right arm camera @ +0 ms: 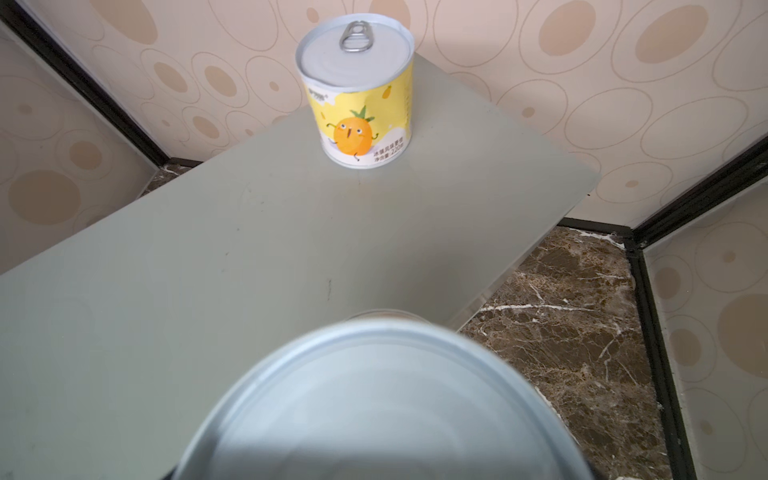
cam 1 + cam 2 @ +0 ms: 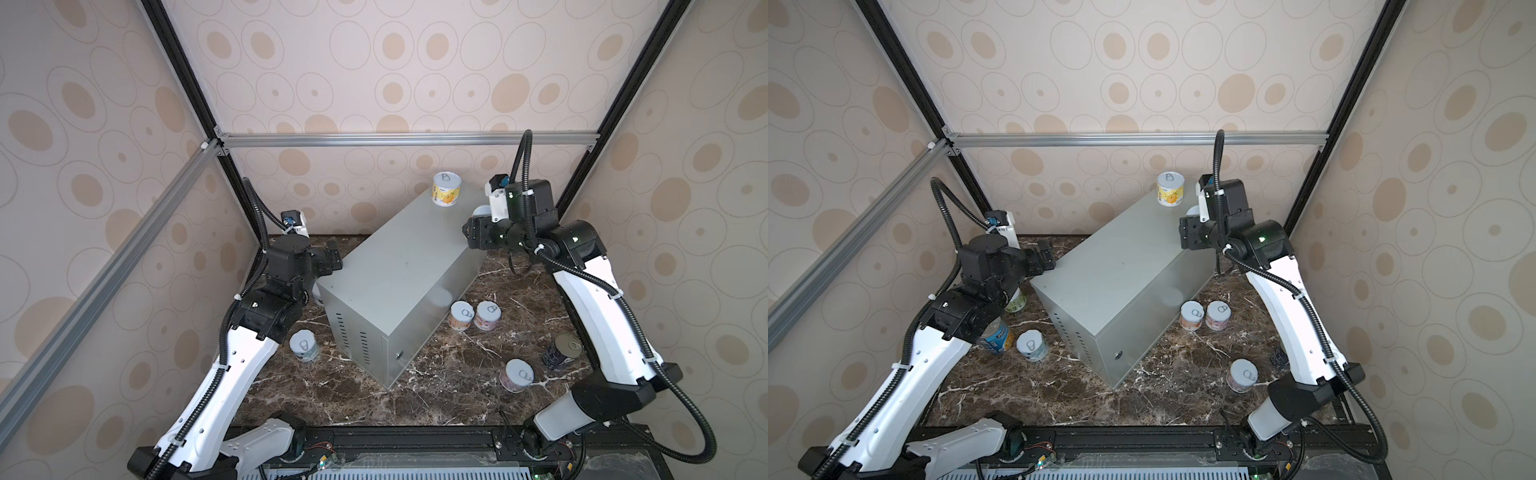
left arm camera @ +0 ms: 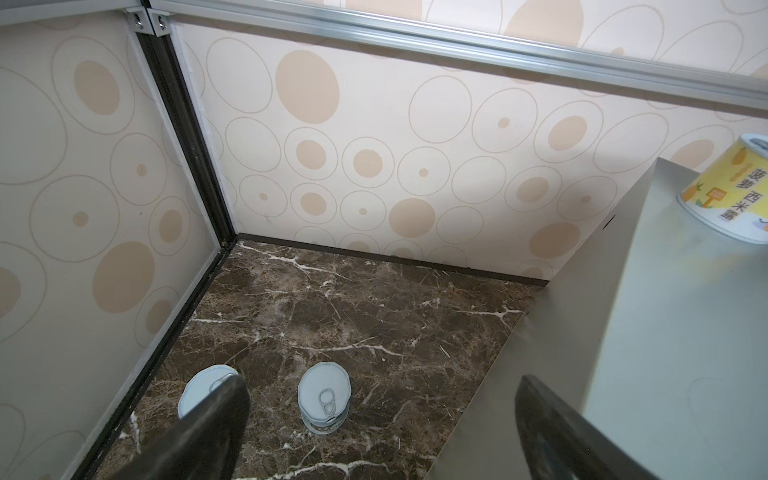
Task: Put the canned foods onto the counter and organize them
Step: 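Lift the held can with the right gripper up toward the box top, then lower the can beside the yellow pineapple can and open the right gripper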
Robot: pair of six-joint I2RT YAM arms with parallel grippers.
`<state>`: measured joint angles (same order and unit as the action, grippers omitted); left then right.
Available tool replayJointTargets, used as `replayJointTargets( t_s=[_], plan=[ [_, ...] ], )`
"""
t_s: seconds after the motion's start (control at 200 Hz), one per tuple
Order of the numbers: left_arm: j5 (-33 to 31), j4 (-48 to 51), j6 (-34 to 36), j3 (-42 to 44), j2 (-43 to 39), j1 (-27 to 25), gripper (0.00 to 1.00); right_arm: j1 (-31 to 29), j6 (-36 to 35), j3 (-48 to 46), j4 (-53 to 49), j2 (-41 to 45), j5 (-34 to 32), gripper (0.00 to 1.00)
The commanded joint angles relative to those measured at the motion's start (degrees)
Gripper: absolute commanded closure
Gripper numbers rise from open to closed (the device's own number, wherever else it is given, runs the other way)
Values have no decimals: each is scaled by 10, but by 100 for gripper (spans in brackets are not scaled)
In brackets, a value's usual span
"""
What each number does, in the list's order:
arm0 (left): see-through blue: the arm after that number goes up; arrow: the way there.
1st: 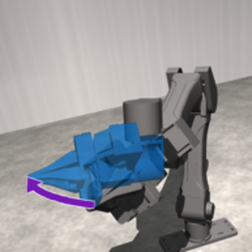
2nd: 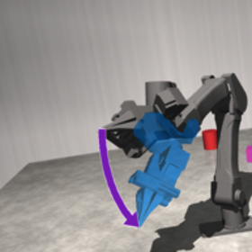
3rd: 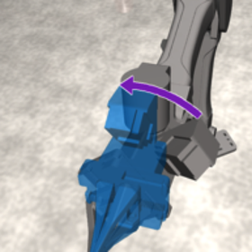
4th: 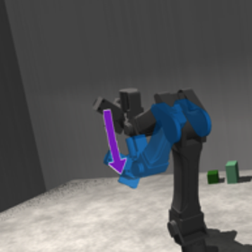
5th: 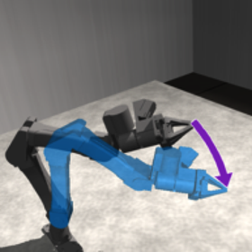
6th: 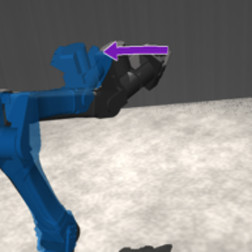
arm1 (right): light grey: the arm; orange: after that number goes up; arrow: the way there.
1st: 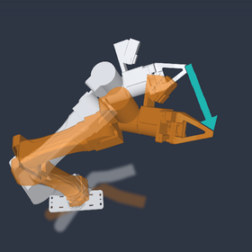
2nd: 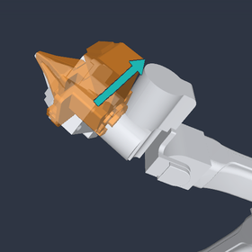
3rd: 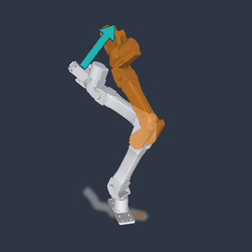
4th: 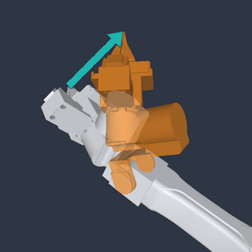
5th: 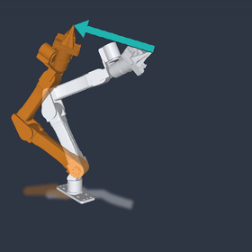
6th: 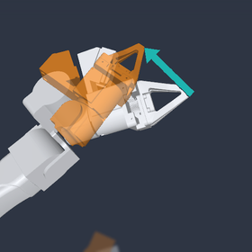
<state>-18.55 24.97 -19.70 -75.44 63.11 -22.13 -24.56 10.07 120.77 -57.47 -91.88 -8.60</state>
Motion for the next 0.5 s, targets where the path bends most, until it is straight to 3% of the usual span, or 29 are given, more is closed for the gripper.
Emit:
replayJointTargets(
  t_s=[0.0,0.49],
  plan=[
    [-10,-19,17,-12,7,0,0,18,-13,55,5,-26,7,37],
    [-10,-41,6,-15,39,0,1,56,-40,231,-38,-165,34,36]
  ],
)
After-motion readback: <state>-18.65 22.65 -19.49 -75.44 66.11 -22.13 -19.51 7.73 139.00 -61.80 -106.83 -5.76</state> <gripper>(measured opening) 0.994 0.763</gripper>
